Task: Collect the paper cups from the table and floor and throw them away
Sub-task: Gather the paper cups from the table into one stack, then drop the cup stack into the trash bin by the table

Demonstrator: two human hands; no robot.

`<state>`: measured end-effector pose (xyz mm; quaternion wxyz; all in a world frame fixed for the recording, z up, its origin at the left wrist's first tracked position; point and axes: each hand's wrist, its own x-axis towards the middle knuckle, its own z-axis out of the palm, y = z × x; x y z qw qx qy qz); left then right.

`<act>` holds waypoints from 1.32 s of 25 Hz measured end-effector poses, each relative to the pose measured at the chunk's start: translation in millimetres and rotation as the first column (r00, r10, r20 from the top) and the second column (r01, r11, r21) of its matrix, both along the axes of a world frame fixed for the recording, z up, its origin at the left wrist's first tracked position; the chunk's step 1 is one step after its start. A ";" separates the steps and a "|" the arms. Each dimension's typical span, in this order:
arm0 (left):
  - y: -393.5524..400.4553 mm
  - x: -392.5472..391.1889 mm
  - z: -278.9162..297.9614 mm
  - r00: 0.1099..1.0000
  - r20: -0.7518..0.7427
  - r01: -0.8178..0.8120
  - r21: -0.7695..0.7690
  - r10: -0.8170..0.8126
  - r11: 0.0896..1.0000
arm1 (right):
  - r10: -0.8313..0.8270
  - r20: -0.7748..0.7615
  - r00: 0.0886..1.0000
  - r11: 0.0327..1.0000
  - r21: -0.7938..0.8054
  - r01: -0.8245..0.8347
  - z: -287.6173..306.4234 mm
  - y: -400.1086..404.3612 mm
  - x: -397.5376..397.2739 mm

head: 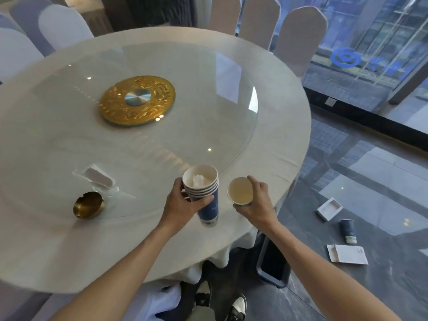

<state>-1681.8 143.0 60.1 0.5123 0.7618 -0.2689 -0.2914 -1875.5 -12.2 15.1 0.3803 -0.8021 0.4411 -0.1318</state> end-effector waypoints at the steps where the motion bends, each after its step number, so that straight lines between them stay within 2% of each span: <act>1: -15.8 -0.3 7.9 1.000 0.004 0.024 -0.032 -0.024 0.999 | -0.028 -0.008 1.000 1.000 -0.002 0.028 0.1 -0.4 -8.9; 5: -80.1 -18.6 32.8 0.991 -0.009 0.132 -0.160 -0.135 0.978 | -0.206 0.016 0.978 0.978 0.039 0.206 9.3 4.8 -50.6; 10: -130.4 -63.8 34.8 0.928 -0.055 0.348 -0.225 -0.369 0.910 | -0.317 0.076 0.945 0.944 0.126 0.306 35.0 11.8 -78.1; 14: -147.0 -100.3 22.3 0.839 -0.063 0.520 -0.201 -0.541 0.830 | -0.471 0.075 0.879 0.868 0.218 0.446 42.4 20.5 -98.1; 21: -146.8 -140.4 -14.1 0.641 -0.080 0.758 -0.094 -0.763 0.646 | -0.625 0.103 0.774 0.774 0.215 0.596 29.8 36.5 -132.7; 24: -144.1 -152.3 -24.6 0.583 -0.103 0.807 -0.040 -0.806 0.589 | -0.684 0.111 0.721 0.720 0.266 0.641 19.4 48.1 -147.8; 27: -139.8 -165.4 -37.2 0.543 -0.137 0.837 0.007 -0.829 0.547 | -0.695 0.087 0.714 0.702 0.298 0.647 8.3 55.2 -161.5; 33: -135.1 -195.4 -71.2 0.629 -0.227 0.775 0.109 -0.744 0.623 | -0.623 0.042 0.781 0.744 0.341 0.575 -6.2 47.4 -186.5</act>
